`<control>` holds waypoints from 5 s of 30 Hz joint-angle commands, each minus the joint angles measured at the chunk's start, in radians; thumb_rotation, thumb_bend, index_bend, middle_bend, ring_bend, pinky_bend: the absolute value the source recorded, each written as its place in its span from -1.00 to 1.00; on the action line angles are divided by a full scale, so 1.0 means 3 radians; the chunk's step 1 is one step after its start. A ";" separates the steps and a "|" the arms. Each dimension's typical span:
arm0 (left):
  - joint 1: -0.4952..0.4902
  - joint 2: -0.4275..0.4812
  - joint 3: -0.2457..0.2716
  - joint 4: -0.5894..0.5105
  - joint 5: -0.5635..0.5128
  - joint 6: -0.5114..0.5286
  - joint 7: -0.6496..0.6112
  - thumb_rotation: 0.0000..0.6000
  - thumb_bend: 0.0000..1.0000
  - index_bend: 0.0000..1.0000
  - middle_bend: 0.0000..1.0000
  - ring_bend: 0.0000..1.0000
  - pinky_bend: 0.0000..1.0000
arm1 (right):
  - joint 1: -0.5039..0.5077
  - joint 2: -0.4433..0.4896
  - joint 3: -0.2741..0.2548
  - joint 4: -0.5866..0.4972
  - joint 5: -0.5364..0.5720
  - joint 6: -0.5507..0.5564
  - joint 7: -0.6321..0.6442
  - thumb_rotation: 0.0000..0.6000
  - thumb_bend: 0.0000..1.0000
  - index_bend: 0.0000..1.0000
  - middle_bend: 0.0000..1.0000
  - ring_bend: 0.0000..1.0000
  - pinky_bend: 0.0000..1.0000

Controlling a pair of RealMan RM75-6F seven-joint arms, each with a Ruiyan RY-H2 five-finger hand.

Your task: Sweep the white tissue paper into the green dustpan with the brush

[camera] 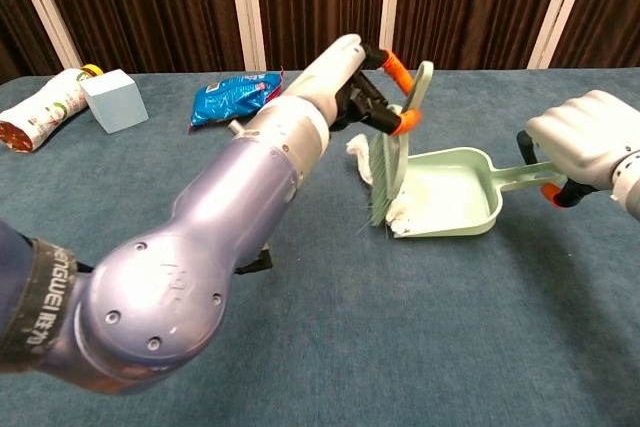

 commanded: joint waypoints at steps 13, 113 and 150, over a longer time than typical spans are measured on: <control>0.0057 0.0036 0.0026 -0.0066 0.0424 0.0121 -0.0569 1.00 -0.10 0.57 1.00 0.99 1.00 | 0.0005 0.0038 0.0006 -0.0094 0.0047 0.0048 -0.0058 1.00 0.08 0.23 0.64 0.68 0.76; -0.0186 0.0072 0.0058 0.0286 0.0651 0.0017 -0.0720 1.00 -0.25 0.56 0.90 0.96 1.00 | 0.0076 0.0070 0.0126 0.0158 0.0067 0.0003 0.0189 1.00 0.08 0.23 0.64 0.68 0.76; 0.0340 0.0933 0.0146 -0.0395 0.0565 0.0098 -0.0755 1.00 -0.26 0.56 0.90 0.96 1.00 | 0.0162 -0.0280 0.0014 0.0398 -0.0225 -0.0091 0.0395 1.00 0.09 0.23 0.64 0.68 0.76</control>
